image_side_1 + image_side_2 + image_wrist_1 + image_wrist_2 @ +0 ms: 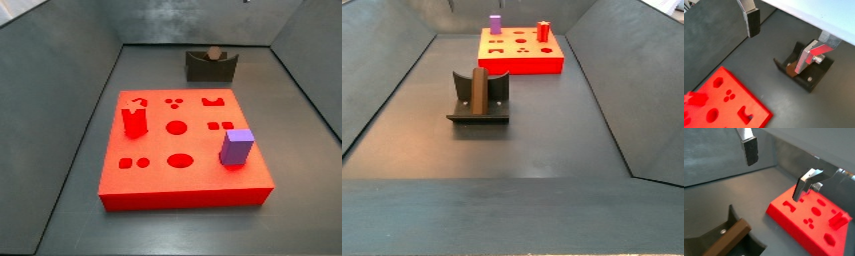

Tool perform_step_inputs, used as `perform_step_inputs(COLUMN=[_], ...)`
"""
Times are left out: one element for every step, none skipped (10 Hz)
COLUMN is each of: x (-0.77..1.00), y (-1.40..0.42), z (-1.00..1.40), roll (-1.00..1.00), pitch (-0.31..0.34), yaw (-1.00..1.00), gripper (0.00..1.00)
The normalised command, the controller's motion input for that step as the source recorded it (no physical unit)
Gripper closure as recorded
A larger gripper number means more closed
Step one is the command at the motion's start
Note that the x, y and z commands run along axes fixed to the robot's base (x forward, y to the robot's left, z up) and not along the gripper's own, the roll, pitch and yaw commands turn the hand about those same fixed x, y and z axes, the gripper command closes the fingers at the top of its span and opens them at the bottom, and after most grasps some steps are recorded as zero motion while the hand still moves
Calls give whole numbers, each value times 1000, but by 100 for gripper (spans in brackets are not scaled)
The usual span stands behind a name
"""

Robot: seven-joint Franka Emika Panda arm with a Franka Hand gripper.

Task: Pick up the hexagon object. Move up. Place the hexagon object on the fixture. Regrasp the hexagon object. Move to above the board. Insert the hexagon object.
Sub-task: Regrasp the hexagon object.

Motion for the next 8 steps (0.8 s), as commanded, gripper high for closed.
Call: perform_step_inputs(x=[-29,-34,-30,-22,-16,-16,-19,-15], y=[-28,-25,-21,-22,-21,-20,-19,-16], z=[6,4,6,-3,0,1,1,5], roll=[1000,1000,1000,1000,1000,1000,1000,1000], pitch=[23,16,10,3,-2,-3,-2,0], yaw=[13,14,15,16,17,18,20,21], gripper=[0,0,0,0,0,0,0,0])
